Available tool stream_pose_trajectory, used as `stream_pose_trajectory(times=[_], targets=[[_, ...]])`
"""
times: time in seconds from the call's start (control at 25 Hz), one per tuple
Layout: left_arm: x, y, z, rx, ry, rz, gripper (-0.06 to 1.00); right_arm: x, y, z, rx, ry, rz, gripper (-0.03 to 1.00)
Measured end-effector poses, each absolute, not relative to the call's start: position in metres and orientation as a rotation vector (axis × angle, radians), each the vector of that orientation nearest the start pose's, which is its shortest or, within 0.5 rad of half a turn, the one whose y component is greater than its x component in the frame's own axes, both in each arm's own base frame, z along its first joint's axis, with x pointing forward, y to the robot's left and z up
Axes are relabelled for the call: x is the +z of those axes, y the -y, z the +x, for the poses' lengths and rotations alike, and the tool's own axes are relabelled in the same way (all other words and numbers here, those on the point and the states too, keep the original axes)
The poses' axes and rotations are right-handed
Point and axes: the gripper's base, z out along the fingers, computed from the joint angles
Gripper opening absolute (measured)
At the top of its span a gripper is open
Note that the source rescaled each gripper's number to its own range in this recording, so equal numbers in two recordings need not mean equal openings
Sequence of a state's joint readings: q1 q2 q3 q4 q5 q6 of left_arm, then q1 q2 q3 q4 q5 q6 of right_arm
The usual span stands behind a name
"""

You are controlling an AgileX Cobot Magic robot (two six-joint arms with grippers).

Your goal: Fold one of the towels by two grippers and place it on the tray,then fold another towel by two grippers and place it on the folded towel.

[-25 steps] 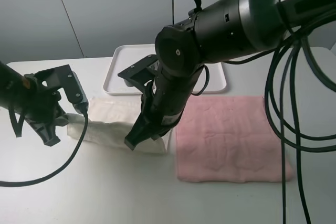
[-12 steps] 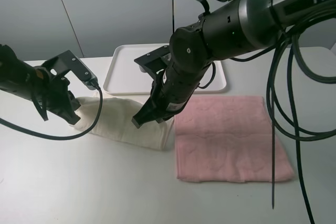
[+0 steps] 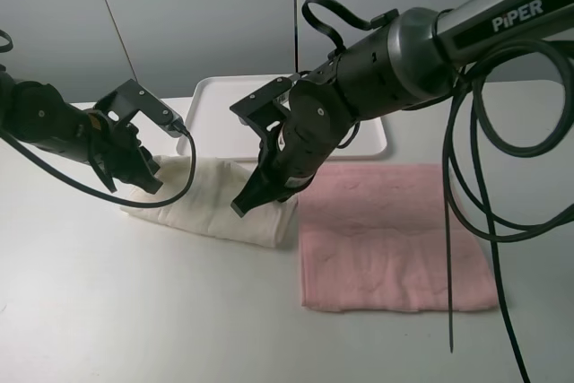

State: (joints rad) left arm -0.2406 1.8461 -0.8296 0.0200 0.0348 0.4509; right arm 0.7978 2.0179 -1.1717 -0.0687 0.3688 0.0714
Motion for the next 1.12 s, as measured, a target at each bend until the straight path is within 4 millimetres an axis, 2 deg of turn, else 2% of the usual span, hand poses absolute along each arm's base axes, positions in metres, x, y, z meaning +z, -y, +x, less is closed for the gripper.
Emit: stream_pose_trajectory(times=[0.08,0.12,0.16,0.2,0.24,0.44,0.64,0.84,1.12], targets=[[0.123,0.078,0.326,0.092,-2.364,0.859,0.77,0.123,-0.282,0.278,0.232,-2.486,-1.006,0.54],[0.123,0.077,0.326,0.091,-2.364,0.845,0.89,0.124,-0.283,0.279,0.246,-2.478,-0.980,0.70],[0.123,0.075,0.327,0.088,-2.371,0.817,0.95,0.125,-0.284,0.280,0.262,-2.476,-0.947,0.87],[0.123,0.072,0.328,0.085,-2.381,0.788,0.97,0.125,-0.285,0.281,0.274,-2.480,-0.918,0.94],[0.124,0.069,0.330,0.082,-2.398,0.755,0.97,0.125,-0.285,0.281,0.283,-2.482,-0.899,0.97],[0.133,0.053,0.344,0.064,-2.500,0.609,0.86,0.126,-0.282,0.279,0.251,-2.567,-0.861,0.99],[0.134,0.057,0.367,0.014,-2.684,0.569,0.87,0.138,-0.281,0.285,0.190,-2.669,-0.863,0.99],[0.120,0.060,0.377,-0.032,-2.886,0.549,0.90,0.144,-0.282,0.283,0.239,-2.736,-0.898,0.99],[0.099,0.059,0.376,-0.029,-2.981,0.481,0.90,0.144,-0.283,0.281,0.265,-2.752,-0.909,0.99]])
